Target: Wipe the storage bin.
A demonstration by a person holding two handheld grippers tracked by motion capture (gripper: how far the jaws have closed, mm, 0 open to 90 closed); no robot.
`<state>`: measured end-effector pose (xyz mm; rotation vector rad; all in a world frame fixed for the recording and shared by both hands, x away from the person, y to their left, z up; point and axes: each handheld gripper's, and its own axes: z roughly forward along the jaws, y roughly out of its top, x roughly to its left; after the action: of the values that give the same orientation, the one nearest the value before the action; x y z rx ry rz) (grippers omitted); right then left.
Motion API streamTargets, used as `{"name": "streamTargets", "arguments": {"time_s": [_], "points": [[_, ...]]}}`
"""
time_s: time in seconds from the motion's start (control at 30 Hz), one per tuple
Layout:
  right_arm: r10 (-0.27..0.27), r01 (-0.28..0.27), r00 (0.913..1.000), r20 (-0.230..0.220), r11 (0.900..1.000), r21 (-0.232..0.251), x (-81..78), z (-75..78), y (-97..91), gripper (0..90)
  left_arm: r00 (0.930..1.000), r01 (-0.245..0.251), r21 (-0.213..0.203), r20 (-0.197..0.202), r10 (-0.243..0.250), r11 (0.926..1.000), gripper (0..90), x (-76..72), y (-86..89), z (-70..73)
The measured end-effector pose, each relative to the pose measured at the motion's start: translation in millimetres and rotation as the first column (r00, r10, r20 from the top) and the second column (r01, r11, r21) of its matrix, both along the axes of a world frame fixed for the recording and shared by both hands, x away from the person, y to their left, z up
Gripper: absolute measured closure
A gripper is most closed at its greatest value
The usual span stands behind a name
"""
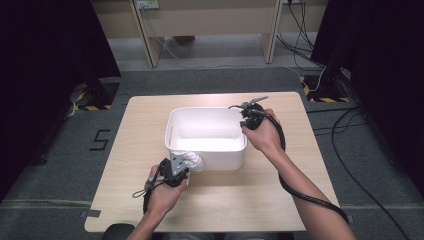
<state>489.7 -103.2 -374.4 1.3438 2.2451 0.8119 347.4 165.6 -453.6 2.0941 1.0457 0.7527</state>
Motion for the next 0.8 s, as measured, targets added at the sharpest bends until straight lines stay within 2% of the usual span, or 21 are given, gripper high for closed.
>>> {"name": "streamTargets", "arguments": {"time_s": [0.5,0.8], "points": [[-0.003,0.003,1.0,0.0,1.0,0.008,0.1,-0.4,0.0,76.4,0.9998,-0.002,0.005,-0.018,0.003,1.0,77.7,2.2,-1.1,-10.6],[-0.003,0.003,1.0,0.001,1.0,0.009,0.1,-0.5,0.2,76.2,0.9994,-0.004,0.013,-0.036,0.004,0.9999,77.7,4.2,-2.0,-22.4]]}}
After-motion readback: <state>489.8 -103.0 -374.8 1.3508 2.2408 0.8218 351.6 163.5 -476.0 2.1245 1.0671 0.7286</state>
